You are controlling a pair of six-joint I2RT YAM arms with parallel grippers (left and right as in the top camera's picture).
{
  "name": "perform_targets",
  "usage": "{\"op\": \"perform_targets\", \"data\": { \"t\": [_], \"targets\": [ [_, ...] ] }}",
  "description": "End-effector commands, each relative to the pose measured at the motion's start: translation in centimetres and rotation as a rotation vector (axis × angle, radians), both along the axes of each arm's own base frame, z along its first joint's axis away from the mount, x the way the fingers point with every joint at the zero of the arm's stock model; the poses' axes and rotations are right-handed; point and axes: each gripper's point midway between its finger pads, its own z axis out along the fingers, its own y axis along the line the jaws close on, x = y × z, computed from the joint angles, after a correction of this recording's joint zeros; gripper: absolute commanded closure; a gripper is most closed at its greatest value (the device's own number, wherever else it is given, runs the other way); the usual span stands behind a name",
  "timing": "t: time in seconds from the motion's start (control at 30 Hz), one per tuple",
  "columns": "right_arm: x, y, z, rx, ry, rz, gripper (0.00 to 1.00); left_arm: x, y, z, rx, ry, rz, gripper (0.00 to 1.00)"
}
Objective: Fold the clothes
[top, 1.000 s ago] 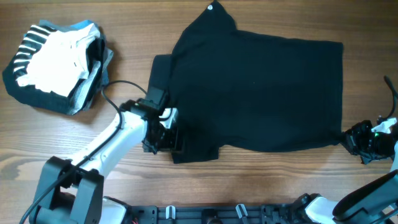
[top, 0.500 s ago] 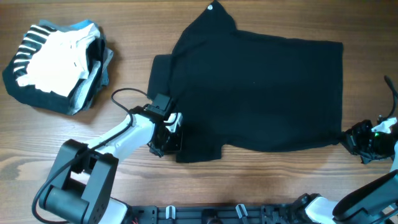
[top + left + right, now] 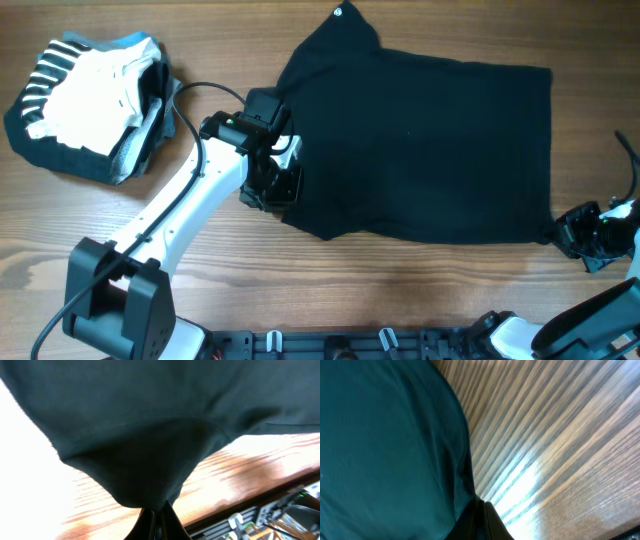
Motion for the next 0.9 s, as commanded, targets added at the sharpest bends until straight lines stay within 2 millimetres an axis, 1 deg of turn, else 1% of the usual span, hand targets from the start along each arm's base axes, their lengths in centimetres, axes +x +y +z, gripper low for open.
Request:
{"op": "perform_targets", "data": {
  "t": [0.0, 0.1, 0.17, 0.27, 0.33, 0.4, 0.47, 0.53, 0.63, 0.7, 0.8, 0.87],
  "targets": [
    [0.8, -1.9, 0.8, -0.079, -0.022, -0.065, 0.96, 1.9, 0.8, 0.5, 0.056, -0.105, 0.001, 0.96],
    [1.7, -2.7, 0.9, -0.104, -0.052, -0.108, 0.96, 4.7, -0.1, 1.0, 0.013, -0.219, 0.013, 0.96],
    [2.5, -3.1, 1.0, -0.130, -0.081, -0.100, 0.95, 6.5, -0.2, 1.4, 0.001, -0.290, 0.029, 0.96],
    [4.6, -2.7, 1.4, -0.131, -0.160, -0.052, 0.95, 8.7, -0.4, 2.0, -0.005, -0.385, 0.043, 0.96],
    [5.5, -2.7, 1.5, -0.149, -0.182, -0.037, 0.95, 10.4, -0.6, 2.6, -0.007, -0.461, 0.056, 0.96],
    [6.2, -2.7, 1.4, -0.156, -0.187, -0.051, 0.95, 11.7, -0.7, 3.3, -0.011, -0.522, 0.067, 0.96],
    [6.5, -2.9, 0.9, -0.162, -0.165, -0.090, 0.95, 12.9, -0.9, 4.0, -0.020, -0.582, 0.075, 0.96],
    [6.7, -3.0, 0.1, -0.155, -0.139, -0.117, 0.95, 13.7, -0.9, 4.4, -0.015, -0.619, 0.085, 0.96],
    [7.6, -3.5, -0.7, -0.166, -0.151, -0.105, 0.95, 14.6, -1.1, 4.7, -0.021, -0.656, 0.094, 0.96],
    [8.0, -3.8, -1.0, -0.167, -0.159, -0.104, 0.95, 15.0, -1.1, 4.5, -0.018, -0.664, 0.097, 0.96],
    [9.0, -4.0, -1.2, -0.160, -0.195, -0.098, 0.95, 15.7, -1.3, 3.1, -0.007, -0.658, 0.099, 0.96],
    [9.4, -4.1, -1.2, -0.158, -0.213, -0.094, 0.95, 16.3, -1.0, 2.7, 0.014, -0.669, 0.108, 0.96]
  ]
}}
